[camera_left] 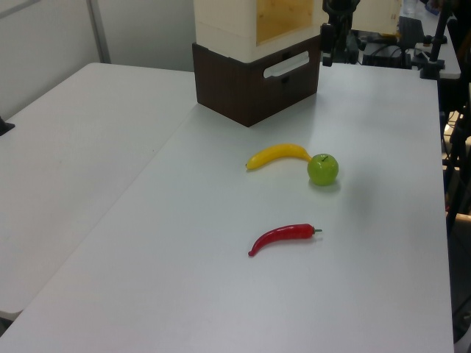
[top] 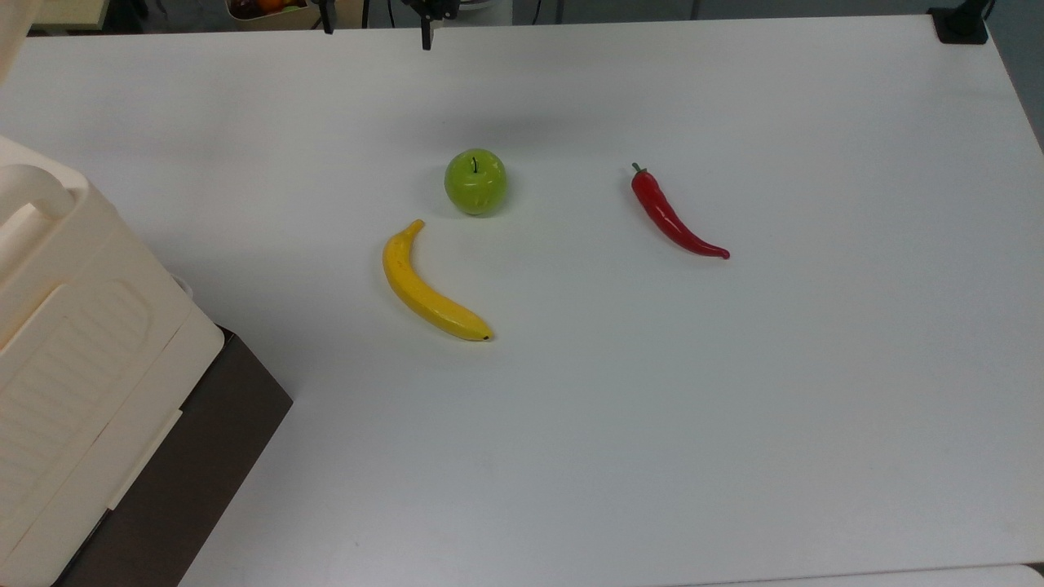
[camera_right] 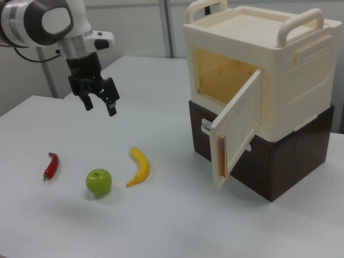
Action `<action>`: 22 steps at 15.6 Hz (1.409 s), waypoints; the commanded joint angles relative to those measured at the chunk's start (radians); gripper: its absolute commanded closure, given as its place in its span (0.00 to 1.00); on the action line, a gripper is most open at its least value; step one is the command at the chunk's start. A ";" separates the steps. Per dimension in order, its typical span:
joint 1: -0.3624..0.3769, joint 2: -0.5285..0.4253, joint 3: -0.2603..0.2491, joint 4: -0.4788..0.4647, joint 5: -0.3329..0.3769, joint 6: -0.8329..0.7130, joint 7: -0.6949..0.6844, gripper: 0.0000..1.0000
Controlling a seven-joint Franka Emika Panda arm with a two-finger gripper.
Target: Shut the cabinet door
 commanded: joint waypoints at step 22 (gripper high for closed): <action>-0.005 0.005 -0.007 -0.008 0.003 -0.027 -0.111 1.00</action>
